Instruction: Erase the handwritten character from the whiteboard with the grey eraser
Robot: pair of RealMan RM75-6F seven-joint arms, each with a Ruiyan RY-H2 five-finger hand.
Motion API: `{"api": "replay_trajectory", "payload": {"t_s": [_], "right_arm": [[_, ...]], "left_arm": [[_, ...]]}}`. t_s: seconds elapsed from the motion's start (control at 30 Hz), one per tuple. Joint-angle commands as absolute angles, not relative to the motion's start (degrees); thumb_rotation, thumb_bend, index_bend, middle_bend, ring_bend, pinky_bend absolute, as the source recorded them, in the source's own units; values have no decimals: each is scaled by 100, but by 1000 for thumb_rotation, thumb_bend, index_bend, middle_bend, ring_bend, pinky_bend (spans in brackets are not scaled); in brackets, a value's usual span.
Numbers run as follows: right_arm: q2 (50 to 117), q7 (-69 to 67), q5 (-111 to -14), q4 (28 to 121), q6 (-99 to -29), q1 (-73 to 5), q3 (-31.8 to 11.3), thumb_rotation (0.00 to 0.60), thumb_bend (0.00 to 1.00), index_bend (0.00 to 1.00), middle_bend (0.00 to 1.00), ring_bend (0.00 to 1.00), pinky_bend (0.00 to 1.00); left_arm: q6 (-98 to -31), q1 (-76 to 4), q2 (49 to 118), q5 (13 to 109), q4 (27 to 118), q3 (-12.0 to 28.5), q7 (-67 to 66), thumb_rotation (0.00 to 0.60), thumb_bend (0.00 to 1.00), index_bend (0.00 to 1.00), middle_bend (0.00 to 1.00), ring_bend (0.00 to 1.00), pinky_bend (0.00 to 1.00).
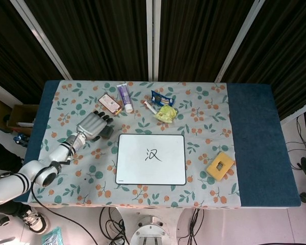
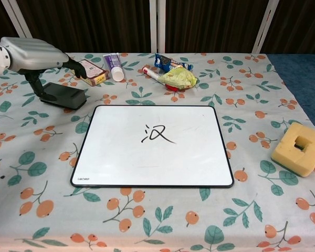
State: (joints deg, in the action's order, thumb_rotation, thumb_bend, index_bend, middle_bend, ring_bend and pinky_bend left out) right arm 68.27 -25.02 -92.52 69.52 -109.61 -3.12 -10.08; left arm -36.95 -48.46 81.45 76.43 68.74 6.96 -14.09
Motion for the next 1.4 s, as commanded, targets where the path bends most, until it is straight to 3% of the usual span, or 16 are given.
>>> {"api": "replay_trajectory", "payload": {"t_s": [0.03, 0.73, 1.23, 1.4], "right_arm": [[6832, -2503, -9253, 6940, -10951, -310, -1003, 600, 244, 0, 0, 0, 0], [6755, -2352, -9274, 7095, -10837, -333, -1010, 600, 244, 0, 0, 0, 0], [6777, -2348, -9227, 7064, -10756, -328, -1008, 600, 244, 0, 0, 0, 0], [6782, -2447, -9156, 6993, -10747, -309, -1039, 600, 244, 0, 0, 0, 0]], "left_arm": [[-3657, -4840, 8226, 7516, 6762, 661, -1369, 600, 246, 213, 236, 186, 288], [-3783, -4848, 8578, 7471, 6188, 482, -1014, 600, 260, 322, 328, 246, 334], [-4305, -4727, 8887, 7655, 5751, 498, -620, 600, 314, 493, 501, 404, 436], [-4758, -4696, 8722, 7855, 6196, 623, -338, 600, 314, 529, 535, 432, 447]]}}
